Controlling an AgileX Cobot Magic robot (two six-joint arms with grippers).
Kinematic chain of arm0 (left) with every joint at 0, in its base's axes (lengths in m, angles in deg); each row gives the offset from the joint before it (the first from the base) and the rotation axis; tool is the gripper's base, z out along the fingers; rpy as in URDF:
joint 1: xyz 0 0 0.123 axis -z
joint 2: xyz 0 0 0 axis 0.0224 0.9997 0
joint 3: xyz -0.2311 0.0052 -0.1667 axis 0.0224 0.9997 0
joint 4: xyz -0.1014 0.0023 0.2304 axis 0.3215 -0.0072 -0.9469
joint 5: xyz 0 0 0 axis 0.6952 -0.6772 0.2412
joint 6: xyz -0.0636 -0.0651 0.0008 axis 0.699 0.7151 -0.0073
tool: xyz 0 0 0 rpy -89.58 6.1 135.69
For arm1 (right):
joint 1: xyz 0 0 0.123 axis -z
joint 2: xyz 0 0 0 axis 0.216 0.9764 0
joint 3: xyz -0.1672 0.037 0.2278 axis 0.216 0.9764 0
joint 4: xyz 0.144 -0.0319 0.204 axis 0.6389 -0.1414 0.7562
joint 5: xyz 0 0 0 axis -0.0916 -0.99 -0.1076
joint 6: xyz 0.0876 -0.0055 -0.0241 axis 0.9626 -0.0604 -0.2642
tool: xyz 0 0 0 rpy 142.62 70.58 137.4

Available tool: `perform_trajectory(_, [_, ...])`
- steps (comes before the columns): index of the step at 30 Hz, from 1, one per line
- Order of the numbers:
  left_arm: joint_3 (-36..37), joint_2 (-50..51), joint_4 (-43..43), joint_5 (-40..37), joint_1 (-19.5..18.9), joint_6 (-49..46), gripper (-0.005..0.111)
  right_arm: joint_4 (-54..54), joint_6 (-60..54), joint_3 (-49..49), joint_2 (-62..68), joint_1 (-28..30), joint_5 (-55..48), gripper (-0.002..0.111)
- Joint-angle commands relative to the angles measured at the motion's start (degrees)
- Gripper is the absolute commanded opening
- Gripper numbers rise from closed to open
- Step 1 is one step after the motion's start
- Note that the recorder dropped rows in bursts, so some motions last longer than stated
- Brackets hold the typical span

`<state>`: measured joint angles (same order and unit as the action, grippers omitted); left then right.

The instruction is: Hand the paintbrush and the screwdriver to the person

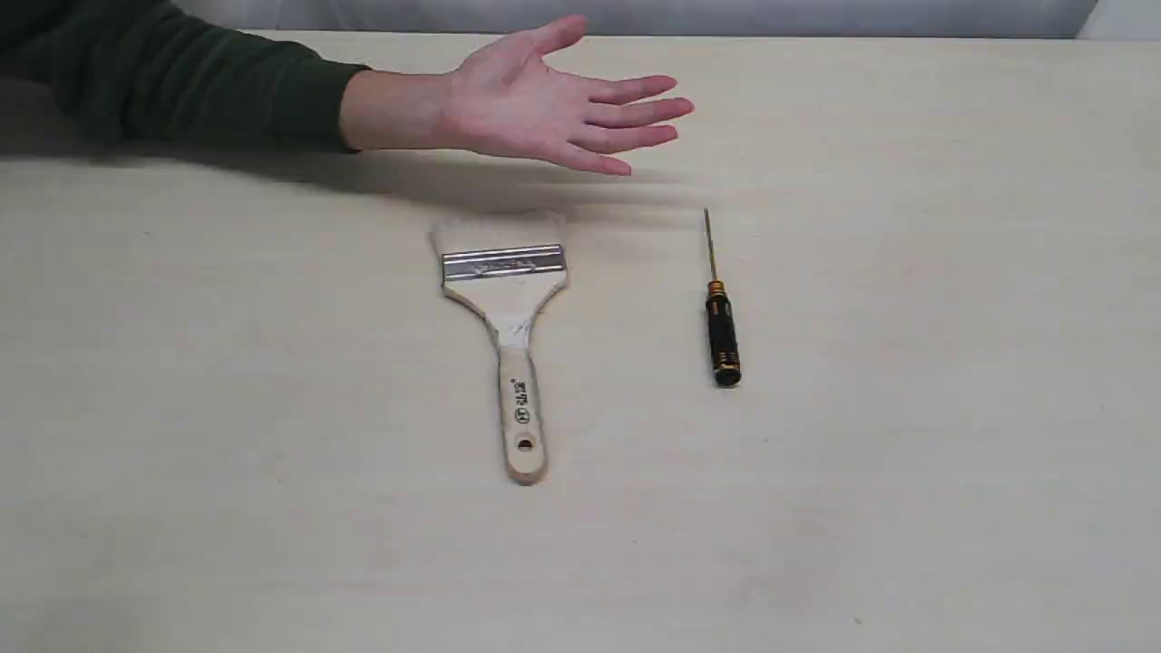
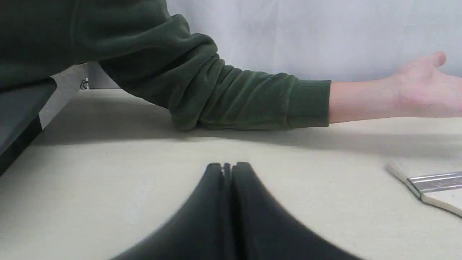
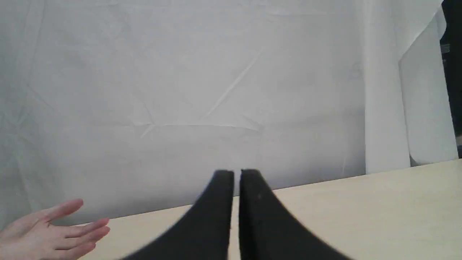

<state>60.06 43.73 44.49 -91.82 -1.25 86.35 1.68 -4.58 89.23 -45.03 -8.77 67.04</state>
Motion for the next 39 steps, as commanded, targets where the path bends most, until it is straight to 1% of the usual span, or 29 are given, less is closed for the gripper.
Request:
perform_trajectory(1, [0.12,-0.14,0.26,0.58,0.27,0.12,0.0,0.18,0.17,0.18,-0.25,0.21,-0.53,0.004])
perform_trajectory(9, [0.12,-0.14,0.05,0.71,0.27,0.12,0.0,1.86,0.17,0.18,-0.25,0.21,-1.42,0.004])
perform_trajectory(12, [0.12,-0.14,0.05,0.71,0.27,0.12,0.0,2.14,0.17,0.18,-0.25,0.21,-0.25,0.004])
perform_trajectory(15, [0.12,-0.14,0.05,0.71,0.27,0.12,0.0,7.07,0.26,0.18,-0.25,0.21,1.45,0.004])
perform_trajectory(18, [0.12,-0.14,0.05,0.71,0.27,0.12,0.0,7.85,0.14,0.13,-0.25,0.11,1.47,0.004])
perform_trajectory(23, [0.12,-0.14,0.05,0.71,0.27,0.12,0.0,7.85,0.14,-5.08,0.37,0.11,0.46,0.004])
perform_trajectory(28, [0.12,-0.14,0.05,0.71,0.27,0.12,0.0,7.85,-0.42,-13.53,7.19,0.11,-3.87,0.004])
perform_trajectory(31, [0.12,-0.14,0.05,0.71,0.27,0.12,0.0,7.85,-2.04,-19.78,14.48,0.11,-7.7,0.004])
perform_trajectory(35, [0.12,-0.14,0.21,0.54,0.27,0.12,0.0,7.85,-4.17,-28.63,25.32,0.11,-15.28,0.004])
perform_trajectory(37, [0.12,-0.14,0.21,0.54,0.27,0.12,0.0,10.11,-7.23,-33.11,32.52,0.11,-19.37,0.004])
perform_trajectory(39, [0.12,-0.14,0.21,0.54,0.27,0.12,0.0,16.2,-13.92,-36.25,38.33,0.11,-21.84,0.004])
